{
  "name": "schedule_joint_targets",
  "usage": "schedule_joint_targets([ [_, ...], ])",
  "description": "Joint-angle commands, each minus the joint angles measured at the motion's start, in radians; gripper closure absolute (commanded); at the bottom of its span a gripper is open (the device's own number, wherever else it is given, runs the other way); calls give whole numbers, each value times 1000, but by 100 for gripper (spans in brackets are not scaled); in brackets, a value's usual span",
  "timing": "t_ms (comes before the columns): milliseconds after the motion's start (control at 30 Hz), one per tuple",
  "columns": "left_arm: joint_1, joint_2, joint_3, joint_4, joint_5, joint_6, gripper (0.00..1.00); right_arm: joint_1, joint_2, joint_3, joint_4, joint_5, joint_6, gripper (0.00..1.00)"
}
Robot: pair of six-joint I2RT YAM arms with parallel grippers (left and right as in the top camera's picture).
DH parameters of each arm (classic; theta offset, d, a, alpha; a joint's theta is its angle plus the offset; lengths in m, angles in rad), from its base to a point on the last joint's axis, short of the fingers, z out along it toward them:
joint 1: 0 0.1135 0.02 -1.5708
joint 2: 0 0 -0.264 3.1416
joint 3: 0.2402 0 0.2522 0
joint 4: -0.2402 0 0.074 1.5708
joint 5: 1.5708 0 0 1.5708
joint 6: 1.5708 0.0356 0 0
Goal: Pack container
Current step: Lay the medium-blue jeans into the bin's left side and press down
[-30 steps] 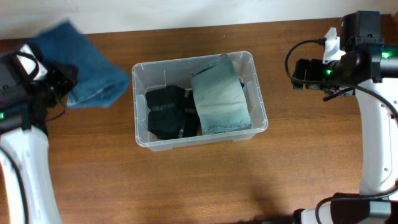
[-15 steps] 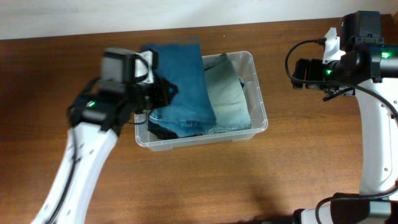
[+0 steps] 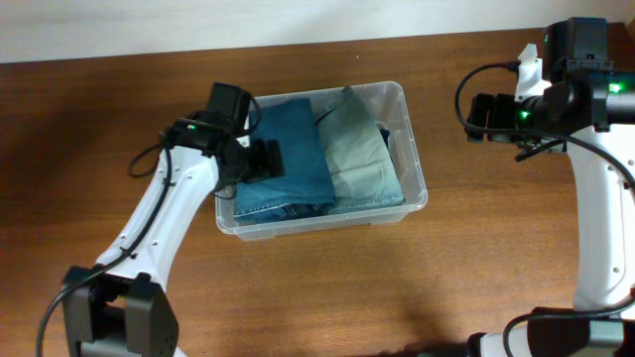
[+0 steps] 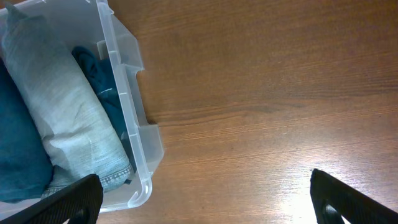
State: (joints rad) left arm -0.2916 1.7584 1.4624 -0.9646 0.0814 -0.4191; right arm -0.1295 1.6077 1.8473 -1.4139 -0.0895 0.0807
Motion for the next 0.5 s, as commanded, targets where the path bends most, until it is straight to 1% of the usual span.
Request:
schedule_joint_targets([
  [0, 36, -74, 124, -3, -242, 57, 1, -3, 3, -5, 0, 16, 2, 1],
  [33, 35, -107, 180, 28, -254, 119, 5, -3, 3, -5, 1, 16, 2, 2],
  [67, 31, -119, 205, 42, -254, 138, 10, -3, 3, -5, 3, 16, 2, 1],
  [133, 20, -136, 242, 66, -243, 164, 28, -3, 2, -5, 5, 16, 2, 2],
  [167, 14, -140, 246, 78, -227, 180, 53, -3, 2, -5, 5, 16, 2, 2],
  [200, 4, -141, 246, 90, -209, 190, 75, -3, 3, -5, 5, 16, 2, 1],
  [233, -6, -137, 243, 93, -195, 189, 87, -3, 3, -5, 5, 16, 2, 1],
  [267, -18, -130, 237, 93, -183, 189, 95, -3, 3, -5, 5, 16, 2, 2],
  [300, -31, -116, 227, 92, -172, 189, 96, -3, 3, -5, 5, 16, 2, 1],
  [467, -84, -3, 156, 90, -171, 172, 97, -3, 3, -5, 4, 16, 2, 2],
])
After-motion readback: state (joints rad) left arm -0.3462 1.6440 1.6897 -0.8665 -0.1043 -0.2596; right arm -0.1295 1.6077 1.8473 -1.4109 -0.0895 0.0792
